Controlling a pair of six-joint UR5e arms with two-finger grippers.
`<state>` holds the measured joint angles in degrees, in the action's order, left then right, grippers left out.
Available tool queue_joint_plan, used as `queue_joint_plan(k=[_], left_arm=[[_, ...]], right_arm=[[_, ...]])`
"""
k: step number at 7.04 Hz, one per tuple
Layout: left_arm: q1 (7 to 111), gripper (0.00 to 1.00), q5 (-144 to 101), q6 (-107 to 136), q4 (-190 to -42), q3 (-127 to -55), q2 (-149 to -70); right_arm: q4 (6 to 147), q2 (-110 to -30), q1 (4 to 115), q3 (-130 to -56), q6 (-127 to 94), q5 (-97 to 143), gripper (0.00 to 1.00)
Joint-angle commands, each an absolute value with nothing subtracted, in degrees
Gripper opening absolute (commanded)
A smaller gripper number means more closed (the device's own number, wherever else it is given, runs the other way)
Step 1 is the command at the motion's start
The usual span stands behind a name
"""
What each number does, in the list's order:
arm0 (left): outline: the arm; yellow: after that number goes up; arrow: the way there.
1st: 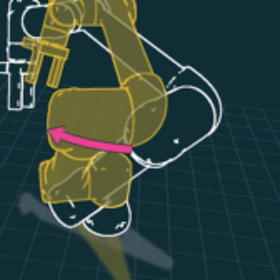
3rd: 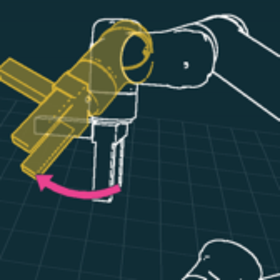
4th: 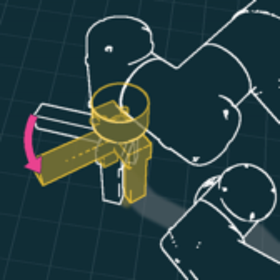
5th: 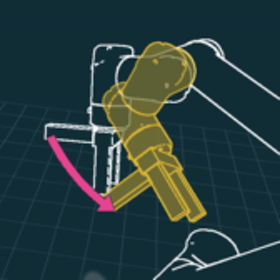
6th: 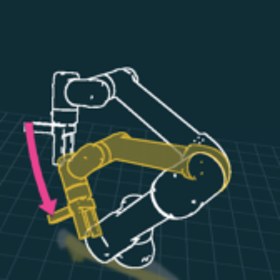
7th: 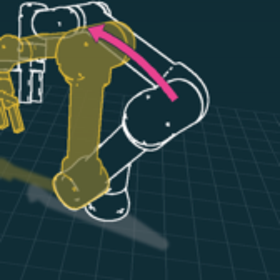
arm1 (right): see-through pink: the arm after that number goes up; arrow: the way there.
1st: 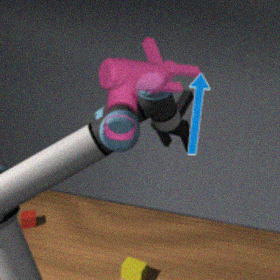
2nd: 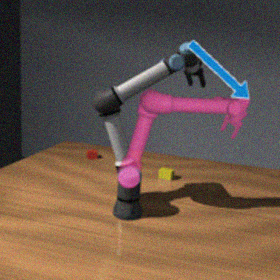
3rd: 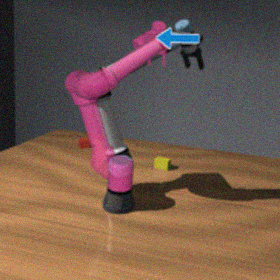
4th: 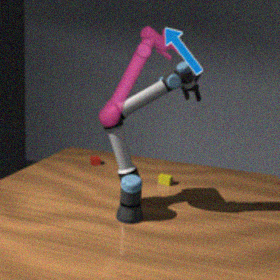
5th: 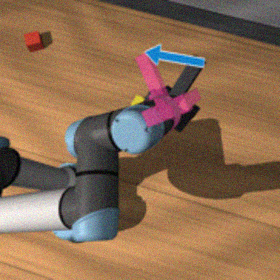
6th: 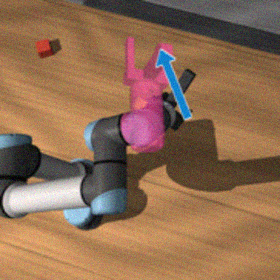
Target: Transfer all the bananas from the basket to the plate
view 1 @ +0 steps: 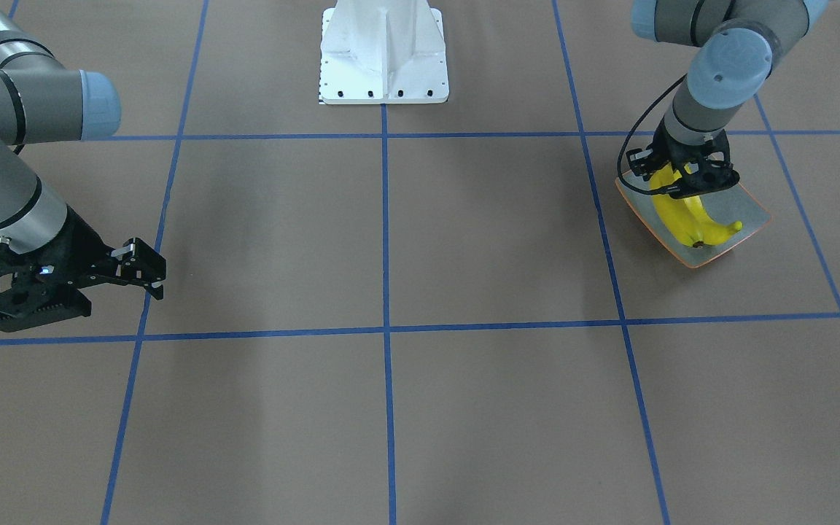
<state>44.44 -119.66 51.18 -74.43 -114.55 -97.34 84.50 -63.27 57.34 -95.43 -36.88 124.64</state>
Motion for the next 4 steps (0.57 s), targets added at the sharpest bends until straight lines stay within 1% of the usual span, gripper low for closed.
queue_joint_plan(k=[1,2,3,4], left_arm=[[44.47,0.0,-118.65,50.71,-74.36,-113.21,-97.21],[44.39,0.0,-118.39,50.45,-74.36,-113.2,-96.77],[44.47,0.56,-118.39,50.45,-74.27,-113.03,-96.25],[44.47,1.0,-117.26,50.71,-74.35,-112.94,-95.89]], right_arm=[[84.46,-63.19,57.22,-95.27,-36.91,124.63,1.0],[84.46,-63.19,57.22,-95.27,-36.91,124.63,1.0],[84.46,-63.11,57.22,-94.93,-36.83,124.63,1.0],[84.46,-62.93,57.22,-94.92,-36.91,124.63,1.0]])
